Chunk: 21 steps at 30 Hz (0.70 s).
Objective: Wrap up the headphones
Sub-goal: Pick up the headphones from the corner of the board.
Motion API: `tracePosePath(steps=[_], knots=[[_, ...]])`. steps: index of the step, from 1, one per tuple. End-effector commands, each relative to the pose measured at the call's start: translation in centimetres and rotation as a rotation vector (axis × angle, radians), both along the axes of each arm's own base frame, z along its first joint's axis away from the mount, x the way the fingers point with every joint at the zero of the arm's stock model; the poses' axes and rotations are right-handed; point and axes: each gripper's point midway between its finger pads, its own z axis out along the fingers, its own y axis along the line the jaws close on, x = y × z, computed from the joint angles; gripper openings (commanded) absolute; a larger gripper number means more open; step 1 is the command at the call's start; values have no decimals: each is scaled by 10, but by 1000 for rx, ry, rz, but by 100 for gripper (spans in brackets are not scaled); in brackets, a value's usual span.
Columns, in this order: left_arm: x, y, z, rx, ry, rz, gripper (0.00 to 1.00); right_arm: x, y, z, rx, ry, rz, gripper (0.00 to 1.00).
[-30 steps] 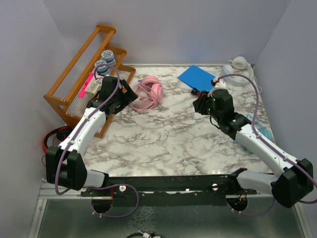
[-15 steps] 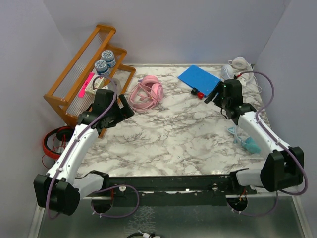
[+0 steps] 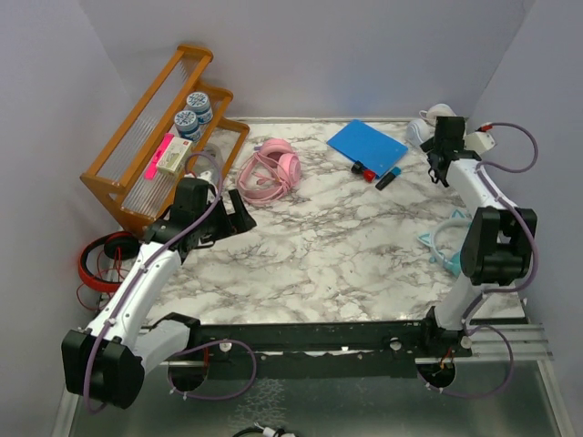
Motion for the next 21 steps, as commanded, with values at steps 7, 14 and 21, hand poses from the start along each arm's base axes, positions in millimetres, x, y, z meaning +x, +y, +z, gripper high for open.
tracePosePath(steps=[7, 14, 21], knots=[[4, -19, 14, -68, -93, -120, 99, 43, -82, -31, 19, 93, -367, 98], [5, -25, 9, -97, -88, -134, 99, 78, -119, -59, 48, 107, -297, 98], [8, -28, 10, -116, -86, -127, 99, 109, -119, -98, 100, 151, -204, 99]])
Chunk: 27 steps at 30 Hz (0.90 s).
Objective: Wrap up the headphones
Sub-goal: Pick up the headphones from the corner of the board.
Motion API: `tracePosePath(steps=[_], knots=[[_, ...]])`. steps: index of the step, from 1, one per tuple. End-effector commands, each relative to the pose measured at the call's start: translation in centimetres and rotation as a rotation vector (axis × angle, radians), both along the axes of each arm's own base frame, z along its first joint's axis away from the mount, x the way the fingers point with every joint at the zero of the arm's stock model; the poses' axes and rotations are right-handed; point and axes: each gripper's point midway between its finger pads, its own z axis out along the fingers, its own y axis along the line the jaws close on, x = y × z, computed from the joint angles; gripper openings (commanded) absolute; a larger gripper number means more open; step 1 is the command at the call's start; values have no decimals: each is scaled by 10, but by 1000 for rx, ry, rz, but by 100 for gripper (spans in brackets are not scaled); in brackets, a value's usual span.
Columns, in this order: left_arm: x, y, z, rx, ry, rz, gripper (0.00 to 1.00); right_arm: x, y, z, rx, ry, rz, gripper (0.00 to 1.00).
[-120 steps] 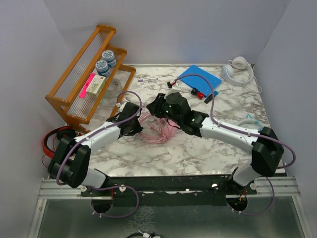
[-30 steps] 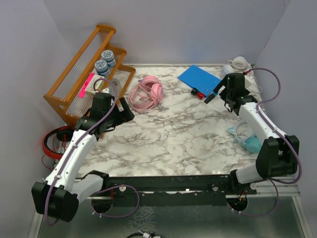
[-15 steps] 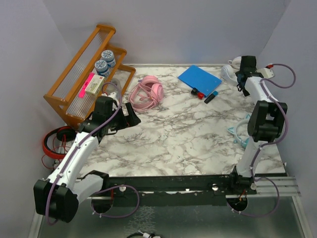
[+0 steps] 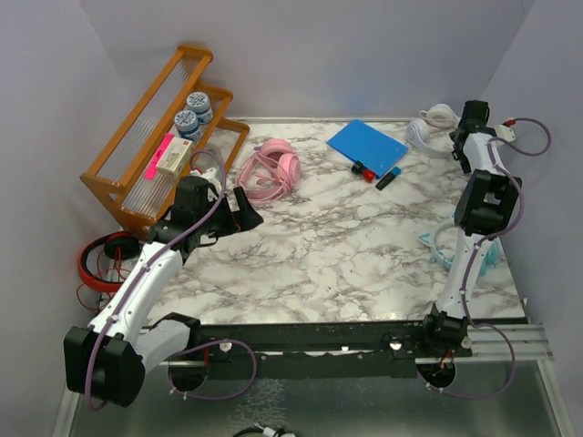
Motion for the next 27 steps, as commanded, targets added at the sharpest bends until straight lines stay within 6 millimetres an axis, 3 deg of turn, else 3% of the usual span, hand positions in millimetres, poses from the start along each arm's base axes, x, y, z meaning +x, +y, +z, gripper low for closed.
tracePosePath(steps=[1, 8, 12, 15, 20, 23, 25, 27], knots=[[3, -7, 3, -33, -12, -22, 99, 16, 13, -29, 58, 43, 96, 99], [-1, -4, 2, -26, -9, -17, 99, 30, 9, -42, 41, 41, 122, 99], [-1, -3, -1, -22, -1, -9, 99, 34, 9, -50, 32, 45, 145, 92], [1, -4, -3, -20, 2, -8, 99, 34, 9, -60, 32, 54, 157, 77], [3, -6, -4, -15, 6, -31, 99, 28, 10, -63, 32, 64, 151, 41], [3, -7, -3, -15, 3, -37, 99, 9, 7, -50, 12, 63, 102, 19], [3, -7, -1, -19, -3, -39, 99, 3, 4, -25, -27, 9, 91, 17], [2, -8, 1, -22, -6, -40, 99, -1, 0, 16, -79, -64, 81, 17]])
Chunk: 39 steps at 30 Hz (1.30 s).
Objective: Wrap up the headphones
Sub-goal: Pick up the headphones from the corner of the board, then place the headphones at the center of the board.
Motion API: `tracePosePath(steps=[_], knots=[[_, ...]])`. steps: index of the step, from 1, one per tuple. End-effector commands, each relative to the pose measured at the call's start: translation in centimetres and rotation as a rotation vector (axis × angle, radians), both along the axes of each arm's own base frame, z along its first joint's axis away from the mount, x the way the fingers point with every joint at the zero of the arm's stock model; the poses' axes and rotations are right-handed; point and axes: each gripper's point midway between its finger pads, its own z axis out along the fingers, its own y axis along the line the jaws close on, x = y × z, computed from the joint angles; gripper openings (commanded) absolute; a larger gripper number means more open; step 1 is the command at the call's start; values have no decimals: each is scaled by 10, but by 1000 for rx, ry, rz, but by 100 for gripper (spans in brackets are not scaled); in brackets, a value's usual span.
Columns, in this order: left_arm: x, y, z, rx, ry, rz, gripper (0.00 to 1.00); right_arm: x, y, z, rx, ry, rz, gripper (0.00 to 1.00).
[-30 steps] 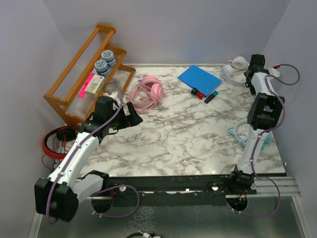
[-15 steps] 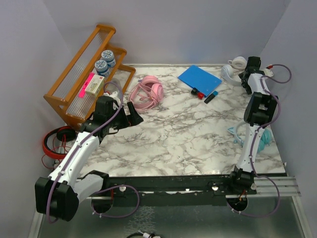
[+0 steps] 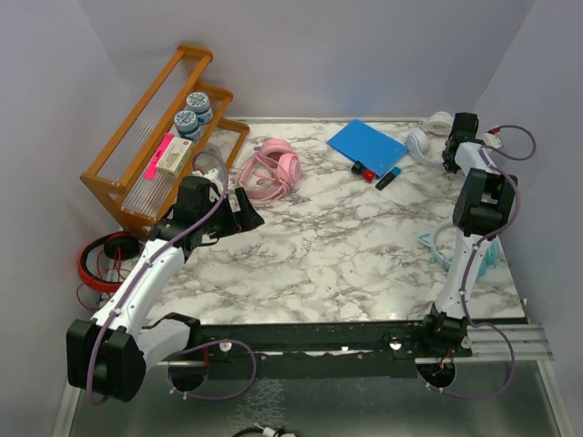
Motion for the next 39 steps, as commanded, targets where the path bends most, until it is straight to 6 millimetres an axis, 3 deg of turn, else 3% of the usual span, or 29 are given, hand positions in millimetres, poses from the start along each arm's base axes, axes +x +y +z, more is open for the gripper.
tracePosePath(steps=[1, 6, 10, 14, 17, 20, 24, 27, 32, 39], knots=[[1, -5, 10, -19, -38, -30, 99, -21, -15, 80, -118, -110, -52, 18], [1, -7, 12, -25, -38, -40, 99, -44, -11, 171, -252, -287, -33, 17], [3, -9, 17, -33, -43, -43, 99, -66, 8, 230, -352, -388, 46, 17], [4, -12, 22, -41, -52, -51, 99, -87, 55, 288, -497, -544, 300, 13], [4, -13, 25, -42, -61, -64, 99, -104, 107, 311, -545, -660, 582, 11], [4, -14, 31, -40, -74, -77, 99, -120, 158, 312, -477, -677, 782, 11], [6, -10, 40, 1, -101, -84, 99, -151, 248, 308, -406, -675, 1040, 11], [8, -1, 49, 61, -126, -76, 99, -178, 300, 288, -399, -639, 1231, 11], [12, 18, 65, 154, -160, -17, 99, -214, 348, 231, -385, -478, 1469, 7], [6, 24, 74, 157, -184, 11, 99, -255, 400, 174, -442, -257, 1774, 7]])
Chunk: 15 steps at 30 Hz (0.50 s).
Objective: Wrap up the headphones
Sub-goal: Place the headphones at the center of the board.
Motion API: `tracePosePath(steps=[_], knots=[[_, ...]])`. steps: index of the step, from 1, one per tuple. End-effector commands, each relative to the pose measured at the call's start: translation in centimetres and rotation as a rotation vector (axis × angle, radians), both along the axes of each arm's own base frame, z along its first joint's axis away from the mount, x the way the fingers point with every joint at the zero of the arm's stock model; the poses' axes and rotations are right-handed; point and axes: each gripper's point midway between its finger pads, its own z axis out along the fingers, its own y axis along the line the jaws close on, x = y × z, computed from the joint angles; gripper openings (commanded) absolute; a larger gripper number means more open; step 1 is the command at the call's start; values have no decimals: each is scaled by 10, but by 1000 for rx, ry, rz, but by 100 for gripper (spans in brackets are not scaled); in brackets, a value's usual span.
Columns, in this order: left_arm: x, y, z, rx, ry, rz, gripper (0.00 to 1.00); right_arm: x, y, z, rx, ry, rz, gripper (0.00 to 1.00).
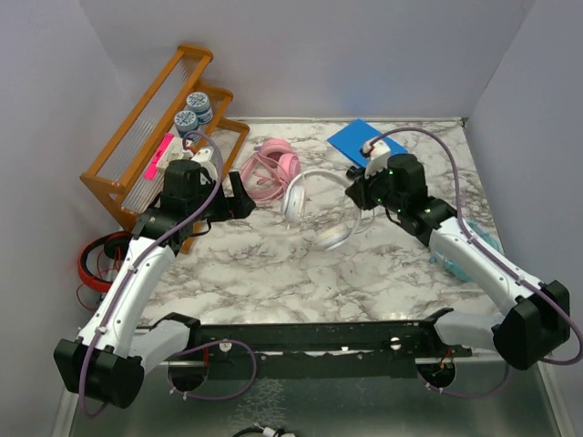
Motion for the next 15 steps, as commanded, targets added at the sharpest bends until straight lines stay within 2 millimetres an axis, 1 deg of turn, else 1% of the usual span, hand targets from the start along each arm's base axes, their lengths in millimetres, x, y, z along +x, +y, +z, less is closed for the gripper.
tracePosePath(steps=[1, 2, 4, 6, 7, 9, 12, 15], knots=[[-7, 6, 6, 27, -15, 5, 99, -30, 39, -28, -206, 54, 215, 7], [-9, 3, 5, 19, -12, -17, 99, -42, 55, -37, -256, 58, 286, 7], [-12, -3, 4, 9, -20, -63, 99, -56, 74, -55, -340, 63, 378, 7], [-14, -6, 7, 6, -43, -101, 99, -67, 89, -72, -397, 71, 469, 7], [-15, -7, 10, 8, -58, -113, 99, -69, 94, -79, -414, 79, 495, 7], [-15, -8, 14, 13, -98, -139, 99, -69, 103, -91, -423, 98, 531, 7], [-13, -6, 5, 30, -106, -134, 99, -62, 112, -104, -424, 120, 536, 8], [-11, -7, -6, 26, -58, -121, 99, -56, 119, -117, -426, 143, 529, 9]])
